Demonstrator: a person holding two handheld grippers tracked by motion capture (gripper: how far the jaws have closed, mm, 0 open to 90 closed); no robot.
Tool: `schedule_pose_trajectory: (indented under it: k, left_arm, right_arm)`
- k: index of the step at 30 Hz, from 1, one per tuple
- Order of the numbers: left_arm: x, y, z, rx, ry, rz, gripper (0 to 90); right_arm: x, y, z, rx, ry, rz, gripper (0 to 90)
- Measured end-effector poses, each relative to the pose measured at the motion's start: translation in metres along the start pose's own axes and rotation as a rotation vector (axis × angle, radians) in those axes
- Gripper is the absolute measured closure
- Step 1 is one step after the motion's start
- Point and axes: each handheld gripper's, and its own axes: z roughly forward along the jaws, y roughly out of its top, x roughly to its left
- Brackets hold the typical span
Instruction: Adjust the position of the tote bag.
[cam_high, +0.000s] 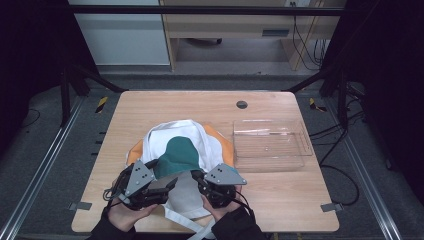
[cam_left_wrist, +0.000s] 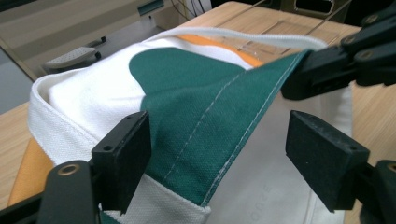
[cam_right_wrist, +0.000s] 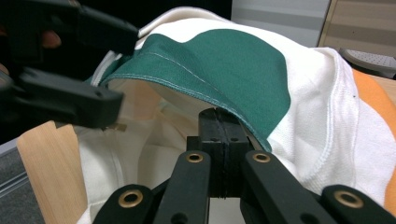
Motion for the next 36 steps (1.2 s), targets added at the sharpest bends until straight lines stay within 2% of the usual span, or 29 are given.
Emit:
schedule_pose_trajectory:
  k: [6,16,19,29,36]
  left_arm:
    - [-0.004,-0.004,0.006,0.022,0.046,0.014,27.4]
    - [-0.006,-0.008,0.011,0.053,0.078,-0.005,37.7]
    - [-0.006,-0.009,0.011,0.065,0.093,0.001,42.1]
    - [-0.008,-0.010,0.012,0.085,0.103,0.015,56.5]
    - [-0.005,-0.011,0.011,0.083,0.086,-0.001,75.0]
  right_arm:
    - [0.000,0.001,0.000,-0.001,0.003,-0.002,90.0]
    - [0.000,0.003,-0.001,-0.001,0.009,-0.005,90.0]
    - [0.000,0.003,-0.001,0.000,0.012,-0.005,90.0]
    - [0.001,0.003,-0.001,0.000,0.021,-0.014,90.0]
    - [0.001,-0.001,0.001,0.018,0.034,-0.024,90.0]
